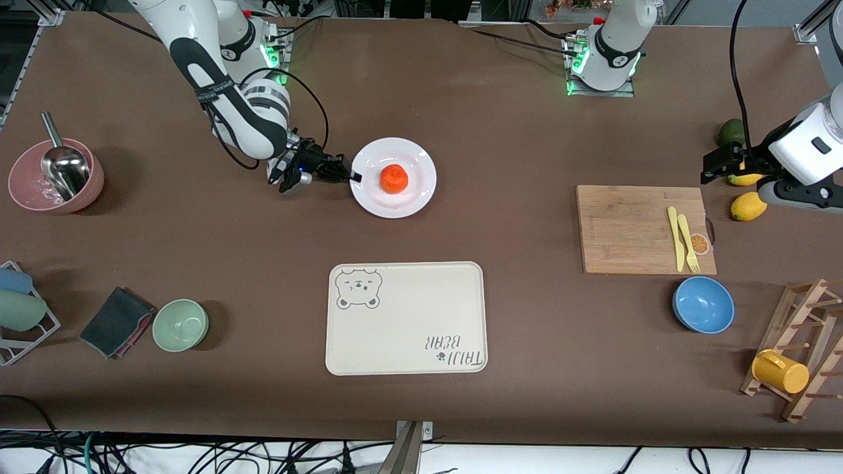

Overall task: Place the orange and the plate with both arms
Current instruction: 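Slide the plate with the right gripper onto the bear tray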

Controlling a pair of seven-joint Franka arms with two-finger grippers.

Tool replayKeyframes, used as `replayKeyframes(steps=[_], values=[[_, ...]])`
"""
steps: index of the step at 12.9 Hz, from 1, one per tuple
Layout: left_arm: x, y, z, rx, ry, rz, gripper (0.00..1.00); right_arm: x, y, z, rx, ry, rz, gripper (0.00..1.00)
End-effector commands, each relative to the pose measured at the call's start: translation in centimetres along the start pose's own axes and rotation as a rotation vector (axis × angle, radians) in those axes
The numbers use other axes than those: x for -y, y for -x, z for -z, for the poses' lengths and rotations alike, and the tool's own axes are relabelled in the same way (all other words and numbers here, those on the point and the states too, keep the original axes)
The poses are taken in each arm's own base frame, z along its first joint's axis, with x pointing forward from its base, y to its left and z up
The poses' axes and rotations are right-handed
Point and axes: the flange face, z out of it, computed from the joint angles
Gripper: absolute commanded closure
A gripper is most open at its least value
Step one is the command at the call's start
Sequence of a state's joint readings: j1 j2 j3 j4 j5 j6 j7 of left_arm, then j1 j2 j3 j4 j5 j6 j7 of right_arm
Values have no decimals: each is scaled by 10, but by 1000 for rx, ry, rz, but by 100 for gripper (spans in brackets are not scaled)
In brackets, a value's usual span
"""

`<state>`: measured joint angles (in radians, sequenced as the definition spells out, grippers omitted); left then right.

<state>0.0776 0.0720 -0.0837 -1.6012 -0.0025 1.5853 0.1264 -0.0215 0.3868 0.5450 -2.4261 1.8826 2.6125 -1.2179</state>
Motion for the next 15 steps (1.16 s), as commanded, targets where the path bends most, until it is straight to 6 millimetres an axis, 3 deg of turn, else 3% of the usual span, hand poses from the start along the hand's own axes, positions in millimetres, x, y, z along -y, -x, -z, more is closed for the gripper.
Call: replayKeyframes(steps=[1,4,8,10,13,15], values=[[1,2,2,3,-15,-23,0,16,-36,0,-71,-27,-47,100],[1,2,2,5,-15,-23,0,26,-84,11,-152,-63,-59,100],[1,2,2,5,-15,-23,0,34,-161,-9,-220,-155,-101,100],[1,2,2,5,-15,-23,0,22,-201,-19,-230,-168,-92,100],[2,2,2,5,-15,-21,0,-16,-230,-31,-214,-157,-55,100],[2,2,2,5,-15,-21,0,-18,-233,-33,-214,-158,-52,100]])
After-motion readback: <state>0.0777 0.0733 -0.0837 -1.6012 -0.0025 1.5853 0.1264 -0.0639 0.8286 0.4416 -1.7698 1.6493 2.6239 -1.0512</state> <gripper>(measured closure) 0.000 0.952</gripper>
